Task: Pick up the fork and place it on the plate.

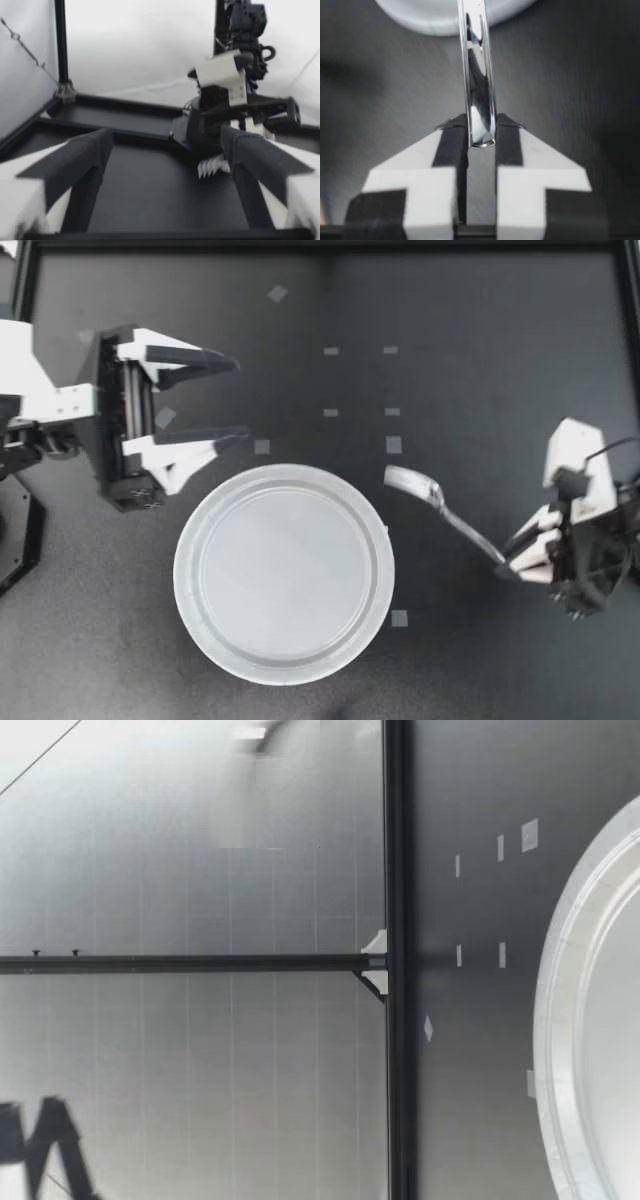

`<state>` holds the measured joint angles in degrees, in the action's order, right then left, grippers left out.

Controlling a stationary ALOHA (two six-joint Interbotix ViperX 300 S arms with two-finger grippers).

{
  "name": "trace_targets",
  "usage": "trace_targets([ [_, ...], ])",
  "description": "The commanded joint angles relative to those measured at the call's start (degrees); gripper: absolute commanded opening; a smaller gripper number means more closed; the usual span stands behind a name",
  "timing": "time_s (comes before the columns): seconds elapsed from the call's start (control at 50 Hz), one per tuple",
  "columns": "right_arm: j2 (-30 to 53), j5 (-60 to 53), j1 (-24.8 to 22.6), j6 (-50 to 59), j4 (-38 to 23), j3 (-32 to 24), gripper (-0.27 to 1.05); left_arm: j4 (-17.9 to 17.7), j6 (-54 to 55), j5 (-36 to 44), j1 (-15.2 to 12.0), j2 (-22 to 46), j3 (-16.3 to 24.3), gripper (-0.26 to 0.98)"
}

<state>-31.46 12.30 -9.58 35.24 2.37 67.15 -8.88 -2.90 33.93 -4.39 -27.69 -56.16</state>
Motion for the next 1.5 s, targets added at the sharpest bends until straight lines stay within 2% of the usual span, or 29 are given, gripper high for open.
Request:
trace_targets([
  [0.0, 5.54, -0.18, -1.23, 1.14, 0.09, -2.81, -0.17, -0.35, 0.09, 0.62, -0.09, 2.55, 2.37, 0.89],
  [0.42, 23.29, 0.97, -4.04, 1.58, 0.62, -9.93, -0.17, -0.44, 0.09, 1.14, -0.09, 2.9, 2.29, 0.89],
  [0.74, 30.32, 4.92, -6.15, 1.67, 2.11, -16.0, -0.17, -0.44, 0.18, 1.14, -0.09, 0.79, 0.53, 0.89],
  [1.04, 30.59, 5.36, -6.06, 7.47, 2.2, -18.02, -0.15, -0.44, 0.18, 1.32, -0.09, -2.02, -1.49, 0.89],
  [1.18, 30.76, 5.63, -6.15, 8.53, 2.29, -19.25, 0.0, -0.44, 0.0, 1.32, -0.18, -2.46, -2.02, 0.89],
  [1.44, 31.38, 12.74, -6.06, 9.05, 2.29, -21.8, 0.47, -0.44, -0.18, 1.67, -0.09, -2.46, -2.64, 0.89],
  [1.48, 31.46, 13.62, -6.15, 9.14, 2.29, -22.15, 0.5, -0.44, -0.18, 2.11, -0.09, -2.46, -2.81, 0.89],
])
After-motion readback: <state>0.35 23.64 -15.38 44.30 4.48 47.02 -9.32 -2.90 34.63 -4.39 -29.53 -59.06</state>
